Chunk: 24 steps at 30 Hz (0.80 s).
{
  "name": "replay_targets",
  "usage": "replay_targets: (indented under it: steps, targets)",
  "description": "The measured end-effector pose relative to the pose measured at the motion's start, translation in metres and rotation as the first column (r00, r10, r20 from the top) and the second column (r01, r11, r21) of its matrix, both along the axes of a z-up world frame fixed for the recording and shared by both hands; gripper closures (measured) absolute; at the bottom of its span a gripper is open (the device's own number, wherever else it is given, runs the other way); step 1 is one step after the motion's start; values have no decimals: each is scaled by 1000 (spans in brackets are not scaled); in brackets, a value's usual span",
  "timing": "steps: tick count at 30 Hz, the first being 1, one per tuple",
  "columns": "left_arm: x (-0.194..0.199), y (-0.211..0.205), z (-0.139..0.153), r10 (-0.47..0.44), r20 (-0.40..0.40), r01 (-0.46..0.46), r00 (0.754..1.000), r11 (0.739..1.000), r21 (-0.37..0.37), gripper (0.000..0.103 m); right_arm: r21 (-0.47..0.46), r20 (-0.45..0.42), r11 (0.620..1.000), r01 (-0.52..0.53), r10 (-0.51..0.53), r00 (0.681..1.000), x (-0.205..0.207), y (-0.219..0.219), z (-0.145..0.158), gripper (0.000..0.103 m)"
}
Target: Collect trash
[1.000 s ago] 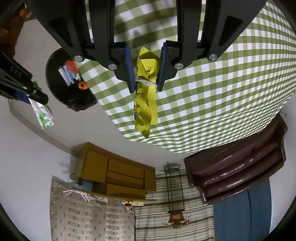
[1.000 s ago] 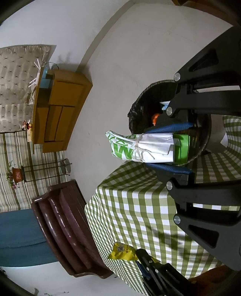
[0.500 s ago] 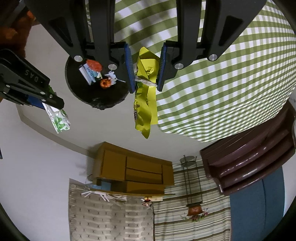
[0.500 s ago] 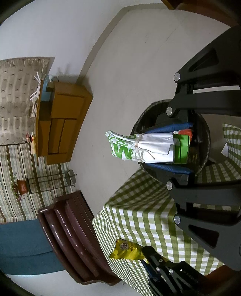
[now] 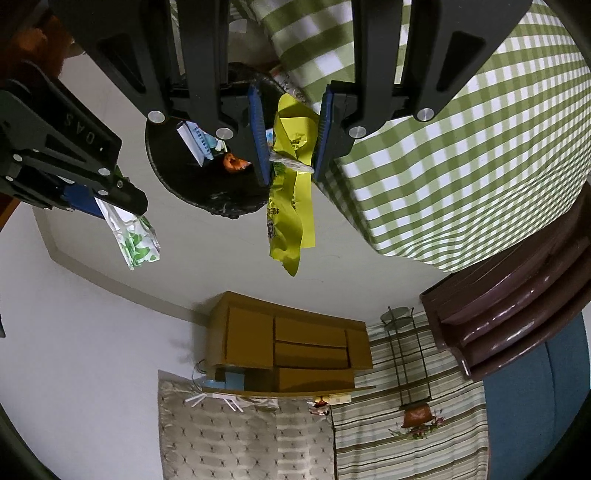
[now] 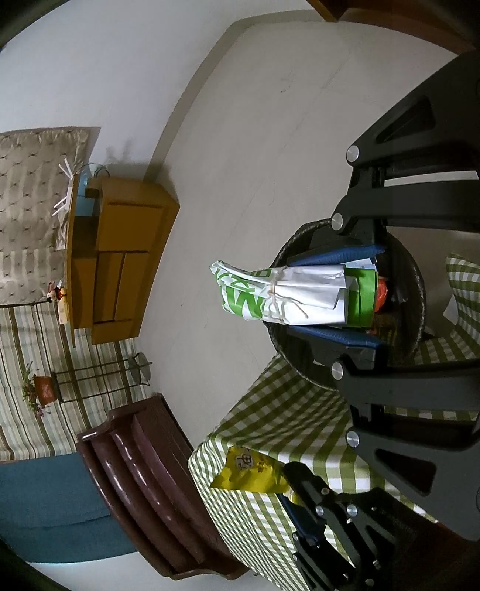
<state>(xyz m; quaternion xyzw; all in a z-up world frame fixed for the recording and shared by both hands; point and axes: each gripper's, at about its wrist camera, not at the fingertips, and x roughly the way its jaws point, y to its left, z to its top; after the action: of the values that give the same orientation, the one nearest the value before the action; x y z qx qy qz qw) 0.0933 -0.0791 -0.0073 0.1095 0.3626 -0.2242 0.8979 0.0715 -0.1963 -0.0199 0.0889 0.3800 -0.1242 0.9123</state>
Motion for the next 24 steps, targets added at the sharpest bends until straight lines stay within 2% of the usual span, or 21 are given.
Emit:
replay_targets:
  steps: [11,14,15,18,24]
  targets:
    - [14,-20,-13,1,-12,-1,1000,1000,25,78,10,-2,999,36,-36,999,8,-9,-13,73]
    - [16,-24,-16,5,-25,-5,1000,1000,21,77,15,5,999,47,-47,999,9,-13,-14,65]
    - [17,-25,-17,5,-30,-4,1000,1000,21,74,16,6,999,52,-52,999,9,-14,-15,62]
    - [20,-28,-16,7,-30,-7,1000,1000,21,61,16,5,998,58,-58,998,8,-15,-15,61]
    - [19,-31,-14,9,-17,-9,1000,1000,22,50,16,7,997,71,-71,997,7,-20,-13,59]
